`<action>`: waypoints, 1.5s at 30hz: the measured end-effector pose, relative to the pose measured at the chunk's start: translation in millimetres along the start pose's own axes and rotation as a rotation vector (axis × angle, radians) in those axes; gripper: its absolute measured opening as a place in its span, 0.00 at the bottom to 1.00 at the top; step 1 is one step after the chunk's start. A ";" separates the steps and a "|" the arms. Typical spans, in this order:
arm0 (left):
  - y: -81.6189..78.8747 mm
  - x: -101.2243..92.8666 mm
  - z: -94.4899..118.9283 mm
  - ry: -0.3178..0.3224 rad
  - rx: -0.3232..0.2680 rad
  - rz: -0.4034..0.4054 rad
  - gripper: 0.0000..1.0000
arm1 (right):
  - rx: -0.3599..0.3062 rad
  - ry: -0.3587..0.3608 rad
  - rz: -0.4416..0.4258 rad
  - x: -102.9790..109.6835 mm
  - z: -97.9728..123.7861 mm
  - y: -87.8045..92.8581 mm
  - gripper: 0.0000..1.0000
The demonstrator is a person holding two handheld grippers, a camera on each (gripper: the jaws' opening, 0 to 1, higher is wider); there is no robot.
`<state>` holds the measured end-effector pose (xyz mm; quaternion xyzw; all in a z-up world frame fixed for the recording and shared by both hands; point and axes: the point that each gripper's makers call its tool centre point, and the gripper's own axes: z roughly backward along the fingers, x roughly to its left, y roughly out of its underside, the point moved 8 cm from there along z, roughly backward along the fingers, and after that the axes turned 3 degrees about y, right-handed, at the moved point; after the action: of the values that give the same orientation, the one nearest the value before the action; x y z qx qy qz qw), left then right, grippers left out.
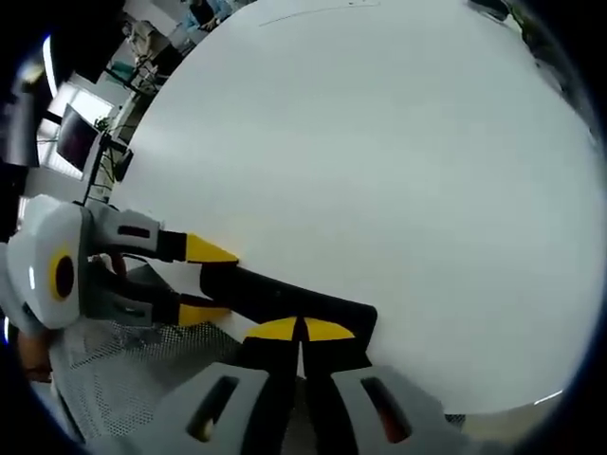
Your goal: Press the specified remote control buttons in sequence, fully releasing each button before pressing the next.
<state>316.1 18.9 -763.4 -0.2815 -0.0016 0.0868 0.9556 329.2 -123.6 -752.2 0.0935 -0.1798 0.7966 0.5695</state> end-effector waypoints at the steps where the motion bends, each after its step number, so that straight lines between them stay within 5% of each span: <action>1: 0.0 -0.3 0.1 0.000 0.001 0.001 0.24 | 0.001 -0.003 -0.005 0.3 0.2 -0.3 0.00; 6: -1.7 -1.0 -0.5 -0.003 0.011 0.000 0.24 | -0.022 -0.010 0.037 6.7 2.9 -3.5 0.00; 16: -9.1 -6.1 -4.2 0.002 0.033 -0.001 0.23 | -0.110 -0.068 -0.020 5.3 8.8 -11.1 0.00; 23: -10.4 -7.4 -5.0 0.003 0.032 0.006 0.24 | -0.032 -0.040 0.009 7.6 -4.4 -5.7 0.00; 45: -10.1 -6.3 -5.5 0.006 0.026 0.017 0.24 | -0.073 -0.007 0.057 10.7 -8.8 -8.8 0.00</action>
<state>311.9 6.6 -762.3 -0.2693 0.0047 0.0939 0.9585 334.4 -108.2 -754.9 0.0705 -0.2132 0.8052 0.5488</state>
